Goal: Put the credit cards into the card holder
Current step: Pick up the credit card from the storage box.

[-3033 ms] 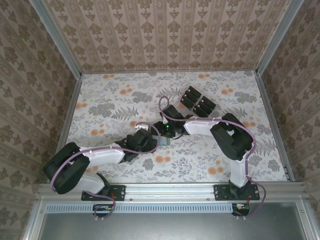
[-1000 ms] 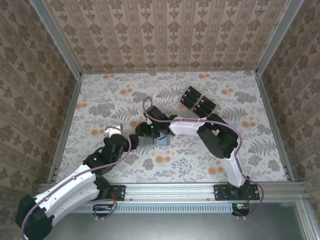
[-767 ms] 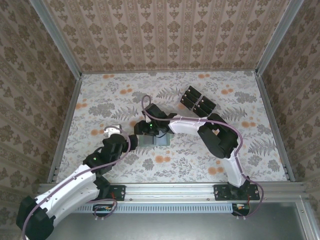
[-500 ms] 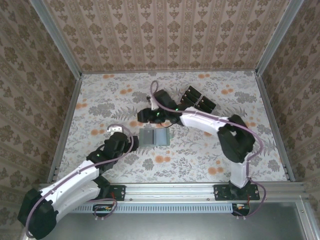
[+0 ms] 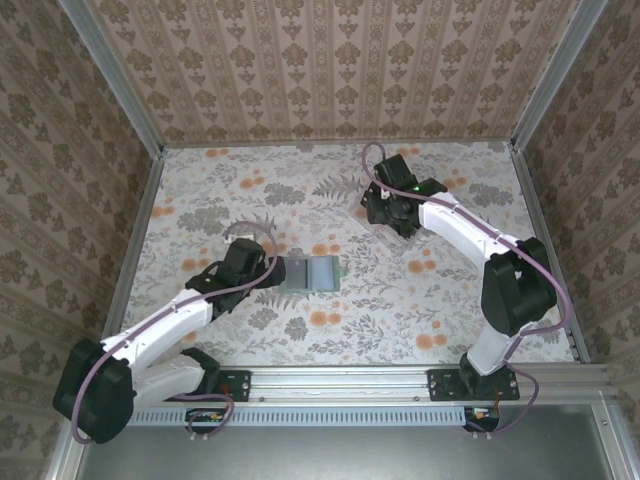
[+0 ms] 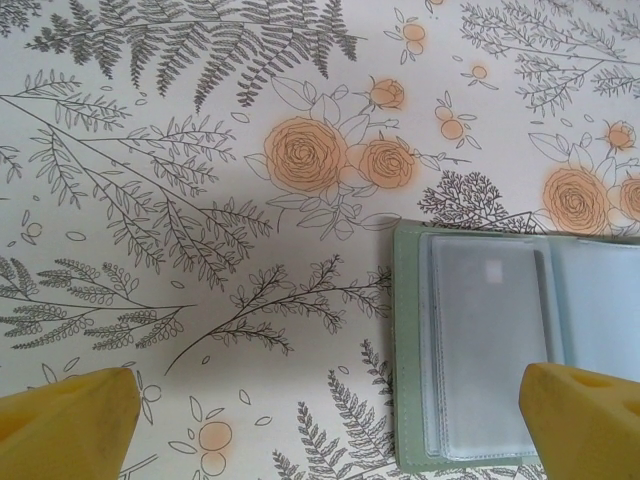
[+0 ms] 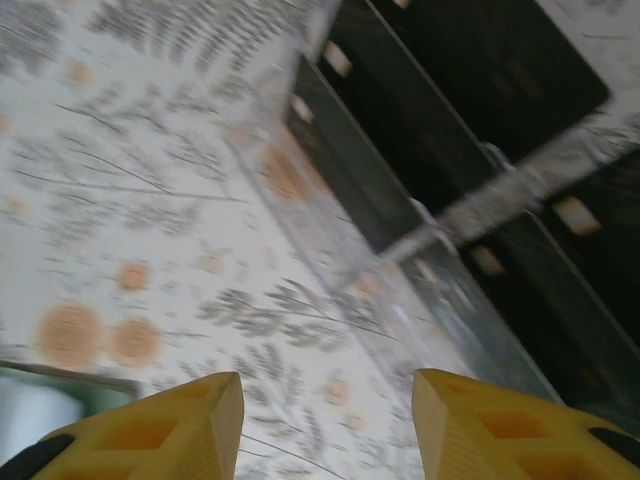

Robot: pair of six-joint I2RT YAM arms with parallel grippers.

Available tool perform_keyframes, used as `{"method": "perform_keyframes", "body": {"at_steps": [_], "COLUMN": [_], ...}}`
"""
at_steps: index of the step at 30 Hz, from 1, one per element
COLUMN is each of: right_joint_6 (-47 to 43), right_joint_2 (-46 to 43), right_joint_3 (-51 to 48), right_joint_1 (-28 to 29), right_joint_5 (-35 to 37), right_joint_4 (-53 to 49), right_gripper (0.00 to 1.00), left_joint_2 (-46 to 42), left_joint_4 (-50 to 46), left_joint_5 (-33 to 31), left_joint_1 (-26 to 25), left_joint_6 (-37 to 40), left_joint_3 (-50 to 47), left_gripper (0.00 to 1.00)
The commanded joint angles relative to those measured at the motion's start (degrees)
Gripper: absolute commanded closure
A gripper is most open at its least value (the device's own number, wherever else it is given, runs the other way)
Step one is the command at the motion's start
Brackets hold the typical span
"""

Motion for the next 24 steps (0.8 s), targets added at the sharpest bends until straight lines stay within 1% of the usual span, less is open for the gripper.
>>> {"method": "perform_keyframes", "body": {"at_steps": [1,7,12,15,20,24], "right_joint_6": [-5.67,-8.02,-9.08,-9.43,-9.61,-9.61], "right_joint_2": [2.26,5.94,7.96,8.89,10.50,10.42], "right_joint_3": [0.16,1.39,1.77,2.18,2.99,2.57], "right_joint_1": [0.34,0.29,0.05,-0.06,-0.12,-0.15], "right_joint_5": [11.09,17.13,18.77,18.65,16.49,13.97], "right_joint_4": [-5.94,-6.48,-5.58,-5.04,-4.78,-4.35], "right_gripper": [0.52,0.54,0.55,0.56,0.57,0.63], "left_joint_2": [1.10,0.76,0.31,0.23,0.57,0.84], "left_joint_4": [-1.17,-0.95,-1.27,-1.03,-0.93,-0.69], "left_joint_5": [1.21,1.61,1.39,1.34,1.15,1.12], "left_joint_1": [0.40,0.51,0.54,0.58,0.55,0.53], "left_joint_6": [2.17,1.32,0.99,0.70,0.80,0.71], "left_joint_3": [2.92,2.14,1.44,1.16,1.25,1.26], "left_gripper": [0.00,0.00,0.00,0.00,0.00,0.00]}}
